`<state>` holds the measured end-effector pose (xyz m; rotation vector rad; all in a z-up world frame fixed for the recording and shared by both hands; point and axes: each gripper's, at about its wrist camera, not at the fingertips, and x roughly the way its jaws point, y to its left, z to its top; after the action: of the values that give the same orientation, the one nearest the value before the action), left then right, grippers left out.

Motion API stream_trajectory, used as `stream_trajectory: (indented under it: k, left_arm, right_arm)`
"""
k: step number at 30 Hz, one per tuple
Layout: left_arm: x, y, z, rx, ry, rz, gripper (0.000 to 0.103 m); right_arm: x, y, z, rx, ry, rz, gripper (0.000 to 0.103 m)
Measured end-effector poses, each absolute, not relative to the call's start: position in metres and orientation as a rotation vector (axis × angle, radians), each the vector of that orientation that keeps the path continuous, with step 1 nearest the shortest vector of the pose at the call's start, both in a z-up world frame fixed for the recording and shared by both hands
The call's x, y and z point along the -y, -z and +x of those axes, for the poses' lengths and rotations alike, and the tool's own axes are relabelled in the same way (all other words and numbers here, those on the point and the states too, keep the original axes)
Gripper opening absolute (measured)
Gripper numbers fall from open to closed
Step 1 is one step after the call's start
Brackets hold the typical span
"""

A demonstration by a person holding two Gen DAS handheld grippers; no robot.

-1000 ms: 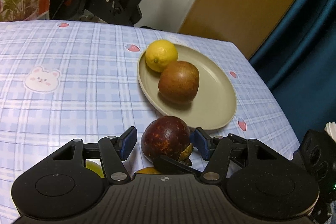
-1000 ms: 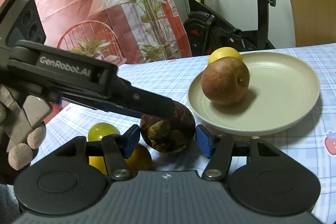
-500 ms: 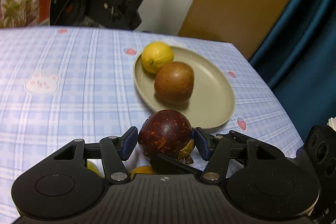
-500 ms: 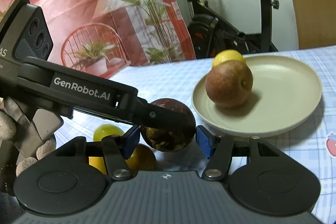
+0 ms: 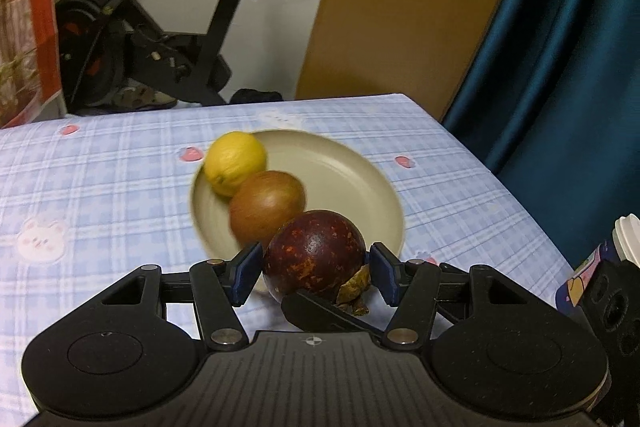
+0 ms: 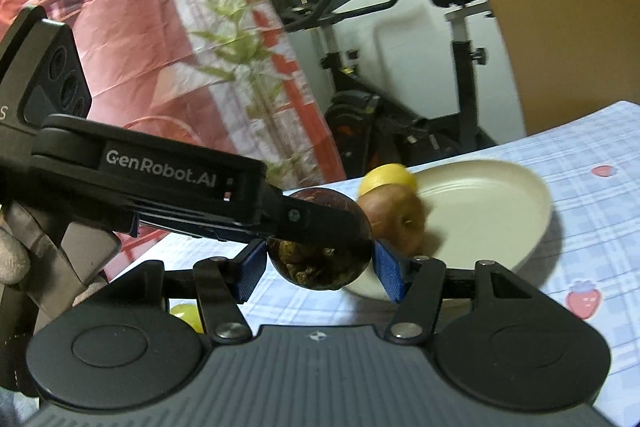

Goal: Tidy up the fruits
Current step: 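Carry the passion fruit onto the plate beside the apple and release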

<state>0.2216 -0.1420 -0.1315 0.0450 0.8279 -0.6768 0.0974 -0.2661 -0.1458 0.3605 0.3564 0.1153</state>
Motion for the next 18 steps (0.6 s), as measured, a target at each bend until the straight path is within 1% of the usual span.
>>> stream_trajectory:
  k: [8,18]
  left_arm:
    - [0.167,0.149,0.232,-0.868,0.704,0.082,0.062]
    - [0.162,0.159,0.232,-0.886,0.657,0.073,0.062]
  right_arm:
    - [0.277,0.149,0.099,-0.387,0.022,0.406,0.061]
    - [0.277,0.152,0.103,-0.435,0.01,0.388,0.062]
